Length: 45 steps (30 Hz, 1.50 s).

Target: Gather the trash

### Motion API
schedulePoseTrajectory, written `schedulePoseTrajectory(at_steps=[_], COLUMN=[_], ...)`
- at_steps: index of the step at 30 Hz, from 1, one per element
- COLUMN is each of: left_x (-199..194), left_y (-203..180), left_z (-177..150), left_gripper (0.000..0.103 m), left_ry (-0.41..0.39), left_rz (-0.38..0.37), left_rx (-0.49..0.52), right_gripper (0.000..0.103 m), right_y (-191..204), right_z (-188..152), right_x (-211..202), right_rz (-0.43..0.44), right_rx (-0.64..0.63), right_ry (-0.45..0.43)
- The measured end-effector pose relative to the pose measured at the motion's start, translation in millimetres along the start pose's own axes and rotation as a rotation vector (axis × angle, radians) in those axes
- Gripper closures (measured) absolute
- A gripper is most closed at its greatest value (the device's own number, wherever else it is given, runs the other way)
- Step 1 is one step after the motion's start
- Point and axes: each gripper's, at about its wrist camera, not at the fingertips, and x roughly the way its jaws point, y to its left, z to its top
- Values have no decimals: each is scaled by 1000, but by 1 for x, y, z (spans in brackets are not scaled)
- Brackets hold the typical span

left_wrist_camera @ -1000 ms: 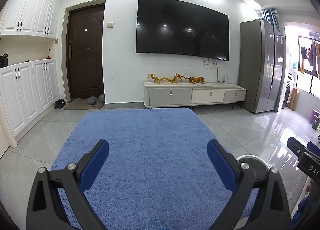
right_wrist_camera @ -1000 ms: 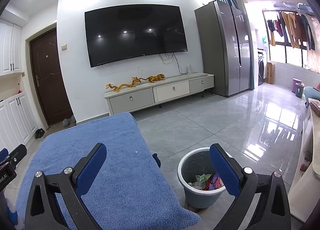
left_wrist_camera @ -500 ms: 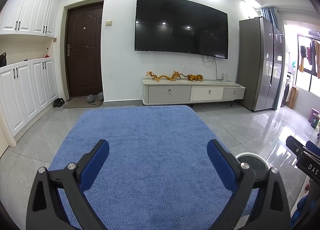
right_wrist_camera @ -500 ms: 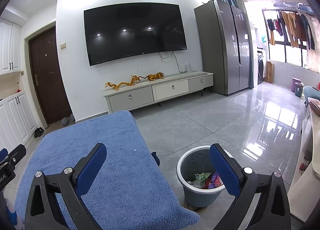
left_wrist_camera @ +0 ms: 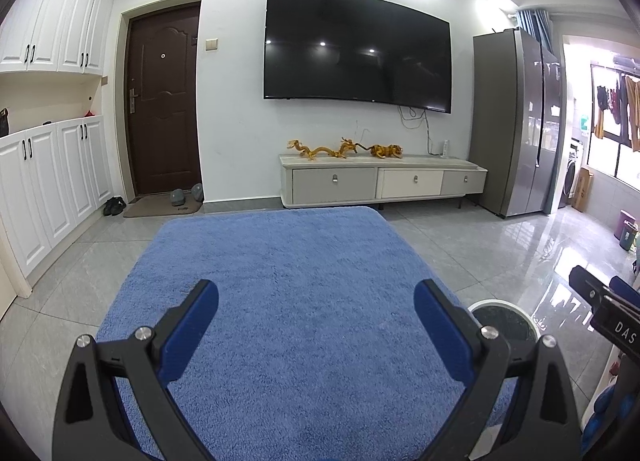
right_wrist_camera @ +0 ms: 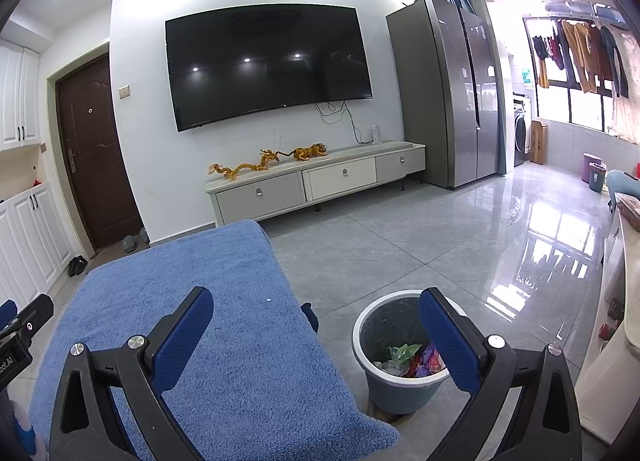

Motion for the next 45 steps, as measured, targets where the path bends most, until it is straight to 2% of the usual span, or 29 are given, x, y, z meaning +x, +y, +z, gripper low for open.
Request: schedulePoseTrajectory(at_steps=[45], left_x=[-1], left_y=[-8], left_z=[-2], left_gripper=[4], left_ry=[17], left_rz=[-20], left_rx=[22], right_gripper=[0], right_y=[-2], right_z=[-10], right_x=[3], right_rz=[-2], right_rx=[13], right_ry=[24])
